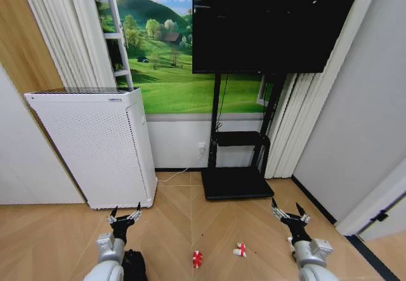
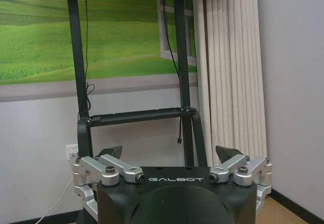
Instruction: Pick up the trash bin and place the garbage on the floor into it.
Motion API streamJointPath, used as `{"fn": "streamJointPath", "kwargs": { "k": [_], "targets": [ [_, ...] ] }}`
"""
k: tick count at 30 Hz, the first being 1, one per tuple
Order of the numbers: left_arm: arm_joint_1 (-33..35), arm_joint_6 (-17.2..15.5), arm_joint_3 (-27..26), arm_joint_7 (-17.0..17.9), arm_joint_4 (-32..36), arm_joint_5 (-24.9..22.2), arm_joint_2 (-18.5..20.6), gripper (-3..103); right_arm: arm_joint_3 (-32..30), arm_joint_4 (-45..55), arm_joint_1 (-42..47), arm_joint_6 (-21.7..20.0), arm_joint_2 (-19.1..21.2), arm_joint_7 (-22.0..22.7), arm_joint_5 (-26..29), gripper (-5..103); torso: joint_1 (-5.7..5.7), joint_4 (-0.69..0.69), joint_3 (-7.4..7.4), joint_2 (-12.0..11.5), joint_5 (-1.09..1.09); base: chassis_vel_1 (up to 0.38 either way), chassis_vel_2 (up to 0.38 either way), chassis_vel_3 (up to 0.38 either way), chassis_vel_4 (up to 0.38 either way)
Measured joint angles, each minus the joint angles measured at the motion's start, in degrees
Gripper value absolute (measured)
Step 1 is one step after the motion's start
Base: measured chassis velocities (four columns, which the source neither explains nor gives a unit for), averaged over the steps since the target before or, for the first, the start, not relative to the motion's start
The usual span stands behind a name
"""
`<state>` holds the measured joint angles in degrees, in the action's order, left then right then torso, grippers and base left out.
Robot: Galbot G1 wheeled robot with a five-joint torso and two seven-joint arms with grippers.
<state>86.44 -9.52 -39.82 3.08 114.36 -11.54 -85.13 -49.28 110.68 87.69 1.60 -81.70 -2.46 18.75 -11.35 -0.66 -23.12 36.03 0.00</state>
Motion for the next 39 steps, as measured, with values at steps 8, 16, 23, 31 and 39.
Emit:
{"fn": "streamJointPath", "kwargs": {
  "k": [8,16,23,31,39],
  "targets": [
    [-0.01,-0.05,-0.08,0.0,-0.09,-0.2,0.1,100,0.0,-0.31,0.18,0.29,0.36,-0.54,0.46,100,1.28,0.0,1.96,-3.24,0.0,0.0,0.0,0.0,0.0],
    [-0.01,-0.05,-0.15,0.0,-0.07,-0.46,0.22,100,0.0,0.05,0.59,0.6,-0.08,-0.61,0.36,100,2.08,0.0,3.24,-5.32,0.0,0.0,0.0,0.0,0.0],
    [0.12,-0.04,-0.19,-0.19,0.13,-0.69,0.27,100,0.0,0.24,0.89,0.72,-0.33,-0.76,-0.02,100,2.75,0.0,4.28,-7.03,0.0,0.0,0.0,0.0,0.0],
    [0.33,0.03,-0.26,-0.33,0.32,-0.72,0.2,100,-0.16,0.42,1.3,0.92,-0.31,-1.18,-0.15,100,3.42,0.0,5.45,-8.87,0.0,0.0,0.0,0.0,0.0],
    [0.61,0.1,-0.45,-0.45,0.64,-1.06,0.15,100,-0.15,0.41,1.31,1.08,-0.31,-1.3,-0.48,100,4.07,0.0,6.6,-10.67,0.0,0.0,0.0,0.0,0.0]
  ]
}}
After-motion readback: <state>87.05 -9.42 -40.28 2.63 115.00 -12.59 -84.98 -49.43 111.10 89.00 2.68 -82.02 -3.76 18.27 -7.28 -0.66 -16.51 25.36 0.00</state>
